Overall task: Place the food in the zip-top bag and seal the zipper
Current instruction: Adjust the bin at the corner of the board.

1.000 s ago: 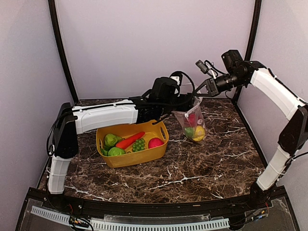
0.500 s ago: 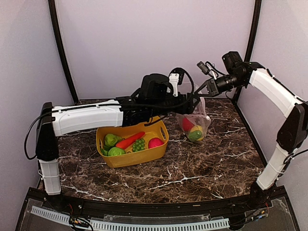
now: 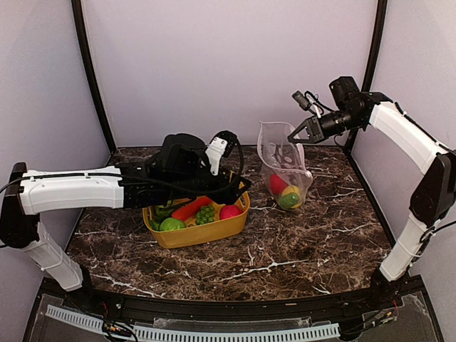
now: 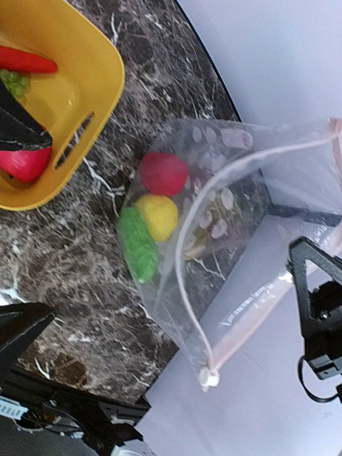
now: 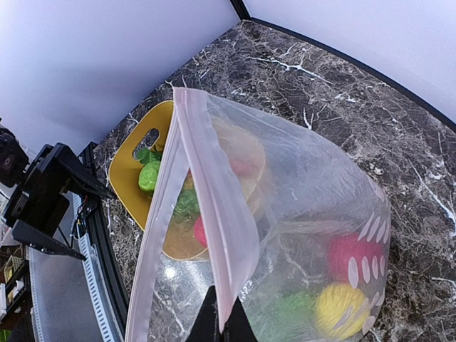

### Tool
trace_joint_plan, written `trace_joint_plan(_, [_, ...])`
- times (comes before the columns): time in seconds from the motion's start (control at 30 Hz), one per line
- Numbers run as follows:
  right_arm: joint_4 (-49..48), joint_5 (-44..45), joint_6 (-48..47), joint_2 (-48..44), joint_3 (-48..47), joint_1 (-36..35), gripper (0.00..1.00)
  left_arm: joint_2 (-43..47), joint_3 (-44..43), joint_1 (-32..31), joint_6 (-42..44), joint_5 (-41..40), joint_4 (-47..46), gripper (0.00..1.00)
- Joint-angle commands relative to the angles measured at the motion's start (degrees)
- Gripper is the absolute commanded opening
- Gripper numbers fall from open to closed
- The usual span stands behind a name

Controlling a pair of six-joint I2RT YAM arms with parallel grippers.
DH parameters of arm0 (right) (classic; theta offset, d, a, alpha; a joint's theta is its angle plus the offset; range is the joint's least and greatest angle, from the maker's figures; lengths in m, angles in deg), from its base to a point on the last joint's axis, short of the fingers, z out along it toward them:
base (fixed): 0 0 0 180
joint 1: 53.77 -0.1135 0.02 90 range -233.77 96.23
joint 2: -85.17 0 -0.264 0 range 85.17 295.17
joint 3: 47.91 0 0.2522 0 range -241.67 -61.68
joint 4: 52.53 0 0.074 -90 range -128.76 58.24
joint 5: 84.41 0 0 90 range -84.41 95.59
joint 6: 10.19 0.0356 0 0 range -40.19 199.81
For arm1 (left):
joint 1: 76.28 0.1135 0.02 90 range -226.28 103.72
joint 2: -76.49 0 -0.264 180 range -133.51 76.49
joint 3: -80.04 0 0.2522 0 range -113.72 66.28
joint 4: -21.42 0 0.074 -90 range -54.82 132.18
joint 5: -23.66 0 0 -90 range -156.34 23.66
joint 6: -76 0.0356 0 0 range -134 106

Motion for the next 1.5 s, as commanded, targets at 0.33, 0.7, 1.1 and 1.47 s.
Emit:
trace_joint_plan(0.33, [-1.03, -1.14, -0.63, -1.48, 1.71, 0.27, 0.00, 8.65, 2.44, 4.65, 4.18, -12.48, 34.34, 0.72])
trace_joint_plan(0.7, [-1.41, -1.15, -0.86, -2.07, 3.50, 0.27, 0.00, 6.80, -0.55, 7.21, 8.75, 5.74, 47.13, 0.71])
trace_joint_plan(1.1, [-1.16, -0.53, -1.33, -3.00, 4.63, 0.28, 0.00, -4.81, -4.52, 5.35, 5.42, 12.36, 48.77, 0.71])
trace_joint_plan(1.47, [-0.83, -0.64, -1.21, -2.45, 3.59, 0.32, 0.00, -11.22, -14.90, -1.30, 1.90, 25.85, 43.95, 0.67])
